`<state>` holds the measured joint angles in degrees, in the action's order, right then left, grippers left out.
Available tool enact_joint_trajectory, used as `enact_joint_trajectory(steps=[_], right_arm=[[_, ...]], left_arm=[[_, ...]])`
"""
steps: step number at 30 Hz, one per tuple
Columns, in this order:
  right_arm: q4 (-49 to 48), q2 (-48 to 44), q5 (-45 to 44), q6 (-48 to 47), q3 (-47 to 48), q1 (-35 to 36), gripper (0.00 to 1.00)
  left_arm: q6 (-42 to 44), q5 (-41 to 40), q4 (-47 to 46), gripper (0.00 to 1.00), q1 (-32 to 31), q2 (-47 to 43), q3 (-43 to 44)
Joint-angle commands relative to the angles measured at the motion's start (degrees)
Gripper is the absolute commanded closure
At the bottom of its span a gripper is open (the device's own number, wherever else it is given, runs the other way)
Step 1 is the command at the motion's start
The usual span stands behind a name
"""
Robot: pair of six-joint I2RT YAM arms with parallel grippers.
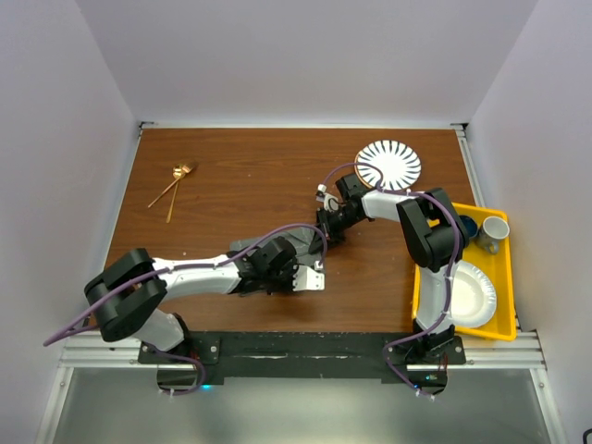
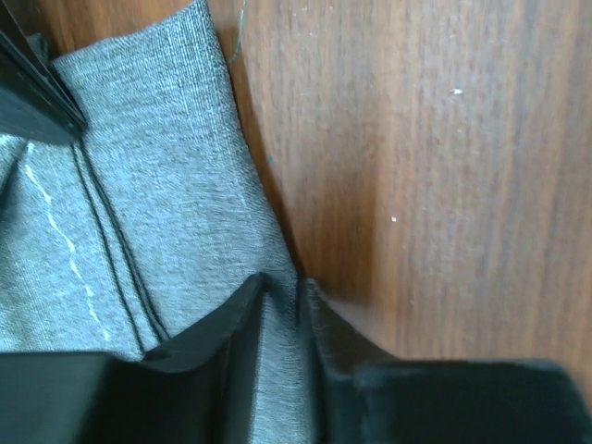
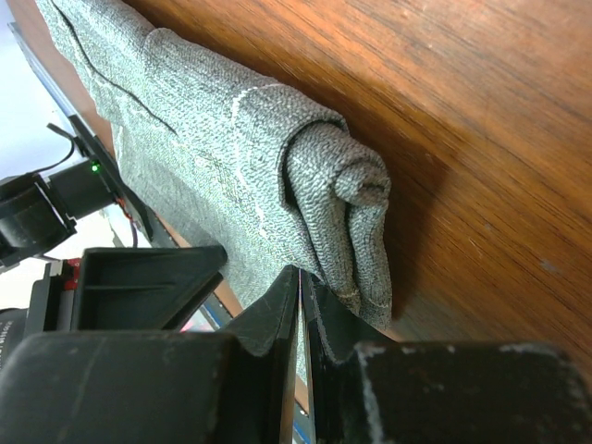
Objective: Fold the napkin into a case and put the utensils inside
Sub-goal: Pick up the 2/3-rectangle-folded napkin from the center of the board.
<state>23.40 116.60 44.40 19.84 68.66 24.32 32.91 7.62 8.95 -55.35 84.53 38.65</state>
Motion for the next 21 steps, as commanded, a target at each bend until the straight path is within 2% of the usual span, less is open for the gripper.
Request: enact_joint_trajectory(steps=[1, 2, 5, 15, 21], right_arm=[[3.5, 1.88, -9.69, -3.31, -0.73, -0.5, 0.9], [3.5, 1.88, -9.69, -3.31, -0.72, -0.5, 0.9], [3.5, 1.97, -9.69, -3.31, -0.55, -0.5, 0.9], [3.85, 1.7, -9.51, -4.1, -0.55, -0.5, 0.91], [3.94, 1.7, -9.51, -4.28, -0.37, -0.5, 0.91]], left_arm=[[1.9, -0.5, 1.33, 0.81, -0.37, 3.27, -2.0], [1.99, -0.24, 1.68, 0.88, -0.28, 3.36, -1.92], [1.64, 1.34, 2.82, 1.0, 0.24, 2.57, -1.04], [-0.47, 14.34, 9.24, 1.0, 6.13, -2.35, 5.99], [-0.74, 17.61, 11.7, 1.0, 10.88, -1.57, 10.12]])
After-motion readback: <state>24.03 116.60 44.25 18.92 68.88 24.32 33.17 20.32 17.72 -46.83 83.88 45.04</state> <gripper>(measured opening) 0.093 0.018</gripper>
